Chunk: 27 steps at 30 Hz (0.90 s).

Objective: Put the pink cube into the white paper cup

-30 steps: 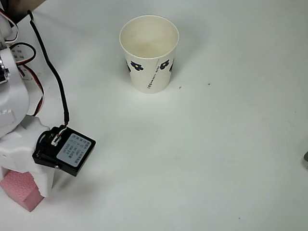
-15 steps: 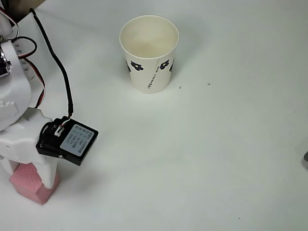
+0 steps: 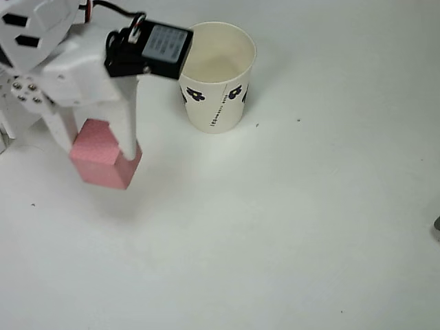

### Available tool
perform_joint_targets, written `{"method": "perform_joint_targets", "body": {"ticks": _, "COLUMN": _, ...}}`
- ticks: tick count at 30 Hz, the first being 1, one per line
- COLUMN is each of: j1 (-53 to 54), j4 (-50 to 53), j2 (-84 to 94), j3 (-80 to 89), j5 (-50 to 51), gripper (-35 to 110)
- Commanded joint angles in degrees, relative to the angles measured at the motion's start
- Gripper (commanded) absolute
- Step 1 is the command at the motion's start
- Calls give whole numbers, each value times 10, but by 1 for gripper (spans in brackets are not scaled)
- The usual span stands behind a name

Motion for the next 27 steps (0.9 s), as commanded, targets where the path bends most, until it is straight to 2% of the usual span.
{"method": "perform_joint_targets", "body": {"ticks": 1, "j1": -86, "j4": 7, "j2": 41, "j3": -76, "j5": 41, "gripper": 15}}
{"method": "perform_joint_targets", "body": {"ticks": 17, "j1": -330, "j4": 6, "j2": 26, "j3": -153, "j5": 154, "gripper": 15}}
{"method": "perform_joint_targets", "body": {"ticks": 27, "j1": -395, "j4": -19, "j2": -67, "j3": -170, "j5": 179, "gripper": 15}}
